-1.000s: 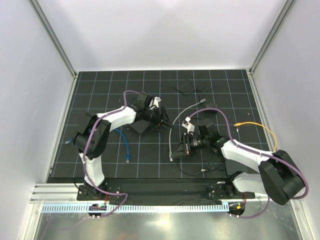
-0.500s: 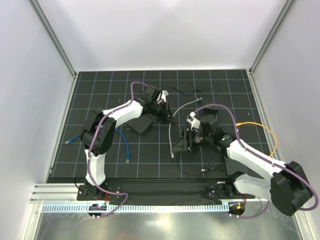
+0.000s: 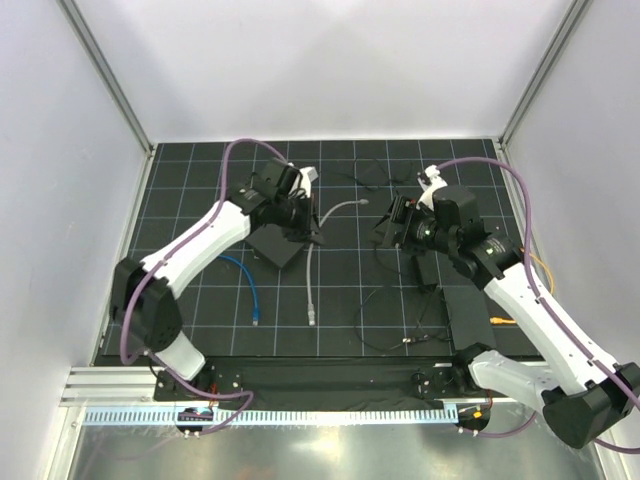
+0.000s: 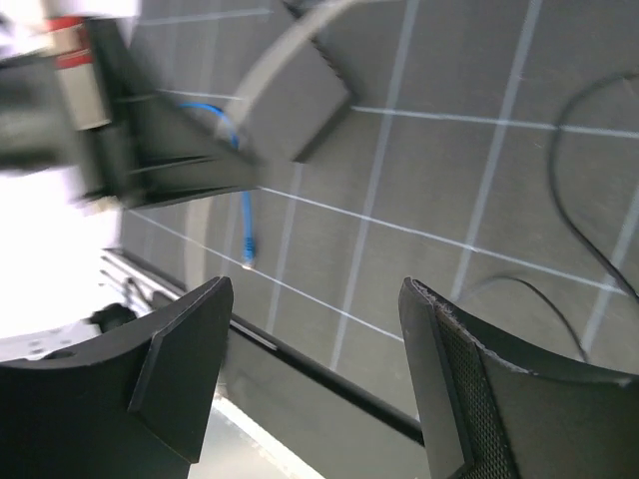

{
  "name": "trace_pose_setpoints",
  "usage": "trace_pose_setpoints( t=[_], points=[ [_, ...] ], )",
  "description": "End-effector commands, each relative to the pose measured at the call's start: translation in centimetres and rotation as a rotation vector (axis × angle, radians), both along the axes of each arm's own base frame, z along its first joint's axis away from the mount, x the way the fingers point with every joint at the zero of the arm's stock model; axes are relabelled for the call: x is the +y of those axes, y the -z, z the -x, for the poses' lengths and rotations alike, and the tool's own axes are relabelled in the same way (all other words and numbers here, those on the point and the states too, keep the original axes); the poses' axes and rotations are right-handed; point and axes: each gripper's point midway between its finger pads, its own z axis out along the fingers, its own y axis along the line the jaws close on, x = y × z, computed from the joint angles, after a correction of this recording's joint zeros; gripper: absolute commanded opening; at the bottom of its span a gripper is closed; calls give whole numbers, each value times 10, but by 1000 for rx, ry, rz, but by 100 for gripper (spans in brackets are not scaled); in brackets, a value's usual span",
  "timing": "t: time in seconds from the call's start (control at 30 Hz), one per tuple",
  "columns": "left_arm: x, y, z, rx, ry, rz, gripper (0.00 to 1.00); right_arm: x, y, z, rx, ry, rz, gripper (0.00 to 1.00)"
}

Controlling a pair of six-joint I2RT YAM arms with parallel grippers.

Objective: Pull the plug from the switch port

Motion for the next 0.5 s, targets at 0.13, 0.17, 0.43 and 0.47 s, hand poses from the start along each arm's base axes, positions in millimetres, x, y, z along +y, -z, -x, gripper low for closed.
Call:
trace_pose_setpoints(
  t=[0.13, 0.17, 0.43, 0.47],
  points=[
    [112, -24, 20, -191, -284, -237, 0, -16, 13, 3, 26, 6, 108, 75],
    [130, -33, 24, -226, -350, -257, 0, -14, 14, 4, 32, -7, 102, 75],
    [247, -35, 20, -338, -817, -428, 0, -6, 16, 6, 49, -43, 74, 74],
    [251, -30, 20, -310, -832, -412, 0, -5, 17, 6, 52, -44, 70, 75]
  ],
)
